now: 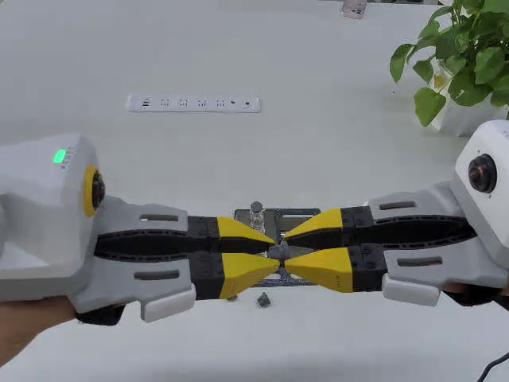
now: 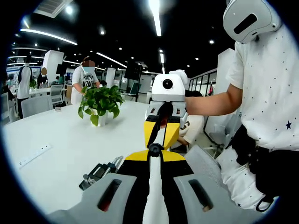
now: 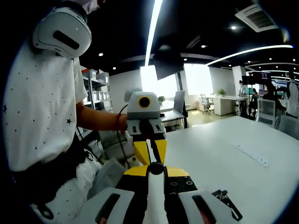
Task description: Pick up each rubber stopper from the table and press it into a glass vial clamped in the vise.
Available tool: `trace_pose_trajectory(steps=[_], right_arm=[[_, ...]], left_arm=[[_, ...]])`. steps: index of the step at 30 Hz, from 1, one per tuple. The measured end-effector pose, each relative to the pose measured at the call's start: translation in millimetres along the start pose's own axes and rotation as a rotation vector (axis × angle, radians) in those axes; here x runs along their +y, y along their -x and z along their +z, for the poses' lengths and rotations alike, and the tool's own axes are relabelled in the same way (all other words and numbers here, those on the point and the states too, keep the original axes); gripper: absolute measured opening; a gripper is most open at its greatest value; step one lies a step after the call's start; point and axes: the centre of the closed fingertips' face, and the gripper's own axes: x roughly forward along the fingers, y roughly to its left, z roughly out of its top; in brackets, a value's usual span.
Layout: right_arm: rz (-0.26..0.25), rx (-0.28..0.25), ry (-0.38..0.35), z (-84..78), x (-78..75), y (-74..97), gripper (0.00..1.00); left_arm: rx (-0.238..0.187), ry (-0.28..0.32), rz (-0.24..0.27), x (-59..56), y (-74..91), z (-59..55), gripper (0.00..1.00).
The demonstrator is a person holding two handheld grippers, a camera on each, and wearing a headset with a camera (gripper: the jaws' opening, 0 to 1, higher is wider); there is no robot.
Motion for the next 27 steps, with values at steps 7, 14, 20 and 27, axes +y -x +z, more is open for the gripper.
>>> trace_pose_trajectory(steps=[7, 14, 20, 27], right_arm=[[0.009, -0.012, 0.001, 4.3, 0.6, 2.2, 0.07], [0.018, -0.009, 0.012, 5.3, 2.2, 2.4, 0.07], [0.028, -0.013, 0.02, 7.2, 4.3, 2.4, 0.07], [0.041, -0.016, 0.016, 8.4, 6.1, 2.1, 0.07]], left_arm=[[-0.013, 0.009, -0.014, -2.6, 0.2, 4.6, 0.04], [-0.016, 0.022, -0.027, -4.8, 1.3, 5.8, 0.04], [-0.022, 0.034, -0.04, -6.9, 2.6, 7.6, 0.04], [-0.025, 0.041, -0.054, -8.3, 3.9, 8.3, 0.04]])
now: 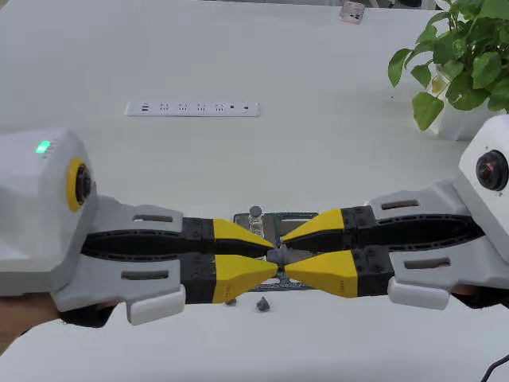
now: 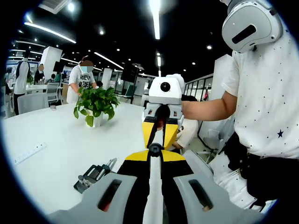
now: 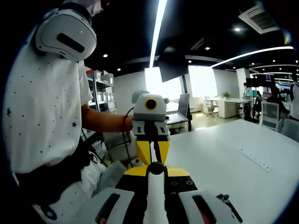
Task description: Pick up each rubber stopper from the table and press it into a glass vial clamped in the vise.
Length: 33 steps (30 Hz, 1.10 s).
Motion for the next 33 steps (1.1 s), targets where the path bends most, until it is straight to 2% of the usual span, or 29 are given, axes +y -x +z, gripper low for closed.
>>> trace_pose_trajectory(steps=[21, 33], right_arm=[[0.03, -0.003, 0.037, 7.4, 8.2, -1.9, 0.07], [0.041, -0.002, 0.056, 8.4, 9.8, -1.9, 0.07]], left_arm=[[-0.022, 0.042, -0.051, -5.6, 3.2, 5.6, 0.03], [-0.03, 0.059, -0.065, -7.3, 4.8, 6.4, 0.03]])
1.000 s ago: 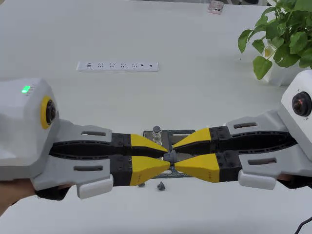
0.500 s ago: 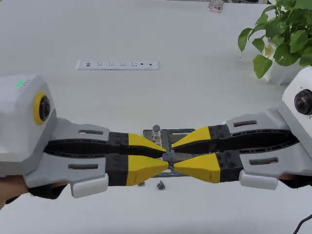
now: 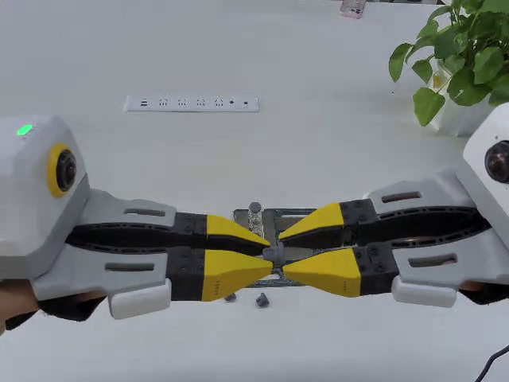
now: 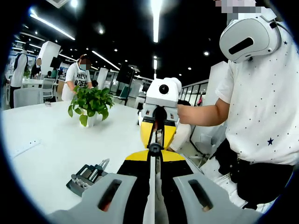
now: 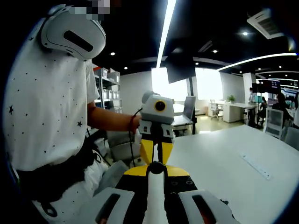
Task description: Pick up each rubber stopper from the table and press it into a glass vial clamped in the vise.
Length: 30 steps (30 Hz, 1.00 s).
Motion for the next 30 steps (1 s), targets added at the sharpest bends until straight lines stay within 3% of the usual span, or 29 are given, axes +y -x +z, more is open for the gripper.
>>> trace_pose_trajectory(steps=[11, 30], right_arm=[[-0.009, -0.012, -0.014, 3.2, -0.7, -0.3, 0.06], [-0.031, 0.028, -0.039, -4.3, -6.8, -1.4, 0.05]], left_arm=[[-0.021, 0.011, -0.004, 0.2, 0.9, 2.3, 0.03], [-0.026, 0.004, 0.02, 5.3, 1.1, -3.1, 0.04]])
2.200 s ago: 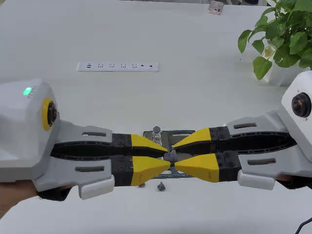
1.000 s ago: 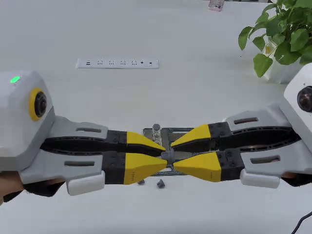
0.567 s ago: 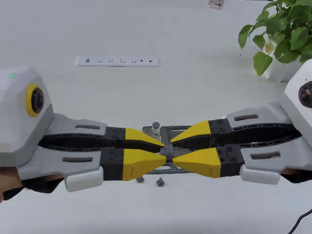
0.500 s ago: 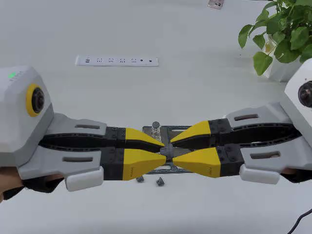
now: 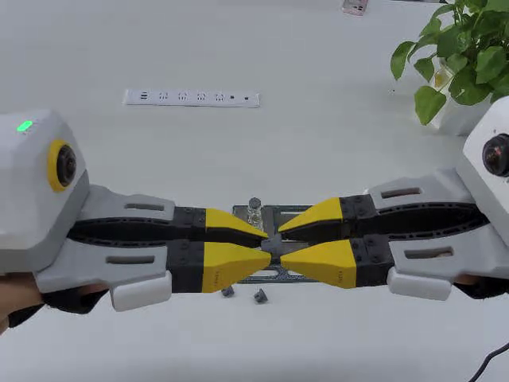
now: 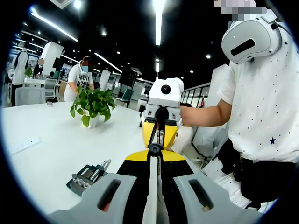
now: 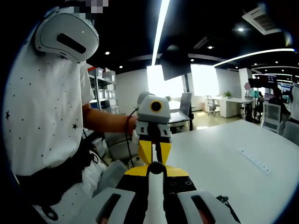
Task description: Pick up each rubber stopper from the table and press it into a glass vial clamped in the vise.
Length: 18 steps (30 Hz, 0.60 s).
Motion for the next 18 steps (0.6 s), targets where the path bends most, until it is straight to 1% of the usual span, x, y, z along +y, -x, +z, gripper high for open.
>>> trace_pose_trajectory(steps=[3, 18], right_arm=[[-0.002, 0.007, 0.0, -1.7, -0.6, -0.2, 0.05], [-0.006, 0.01, -0.016, -0.3, -2.5, -1.3, 0.05]], left_arm=[[0.0, 0.0, 0.004, 1.1, 0.1, -1.8, 0.04], [-0.014, -0.016, 0.026, 2.4, 2.6, 0.0, 0.04]])
